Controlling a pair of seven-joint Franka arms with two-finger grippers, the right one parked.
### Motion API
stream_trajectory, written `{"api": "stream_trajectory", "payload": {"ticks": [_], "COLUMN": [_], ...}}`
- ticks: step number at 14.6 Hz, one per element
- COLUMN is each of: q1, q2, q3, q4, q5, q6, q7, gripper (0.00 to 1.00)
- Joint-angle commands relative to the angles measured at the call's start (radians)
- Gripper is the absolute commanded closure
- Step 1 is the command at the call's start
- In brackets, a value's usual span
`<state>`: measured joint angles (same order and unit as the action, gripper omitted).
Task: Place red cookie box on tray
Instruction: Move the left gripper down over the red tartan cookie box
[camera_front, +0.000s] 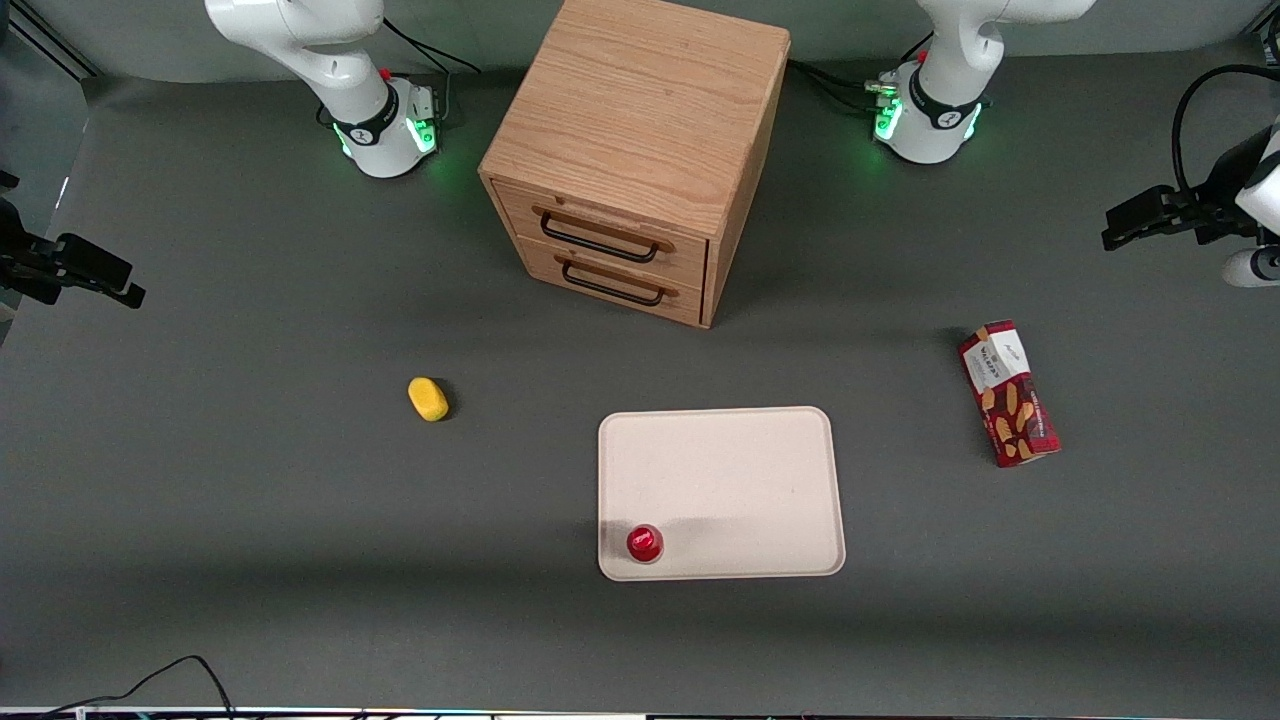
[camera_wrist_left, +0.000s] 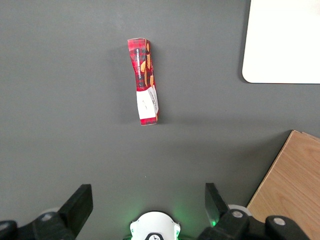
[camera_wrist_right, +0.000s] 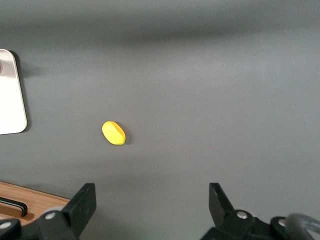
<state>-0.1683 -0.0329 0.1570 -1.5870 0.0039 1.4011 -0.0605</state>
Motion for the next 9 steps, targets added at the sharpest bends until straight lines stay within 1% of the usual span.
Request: {"api": "stream_trajectory", "payload": {"ticks": [1, 4, 6, 7, 9], "q1": [0.012, 0.01, 0.012, 0.01, 0.016], "q2": [0.013, 0.028, 0.039, 0.045, 0.047], "q3": [-0.007, -0.007, -0.004, -0.004, 0.004], "q4": [0.033, 0.047, 0.045, 0.036, -0.04], "q5": [-0.012, -0.012, -0.009, -0.005, -0.001], "q6": [-0.034, -0.034, -0.036, -0.037, 0.014], "q7": [0.028, 0.01, 0.033, 0.033, 0.044], "gripper": [0.0, 0.0, 0.0, 0.0, 0.0]}}
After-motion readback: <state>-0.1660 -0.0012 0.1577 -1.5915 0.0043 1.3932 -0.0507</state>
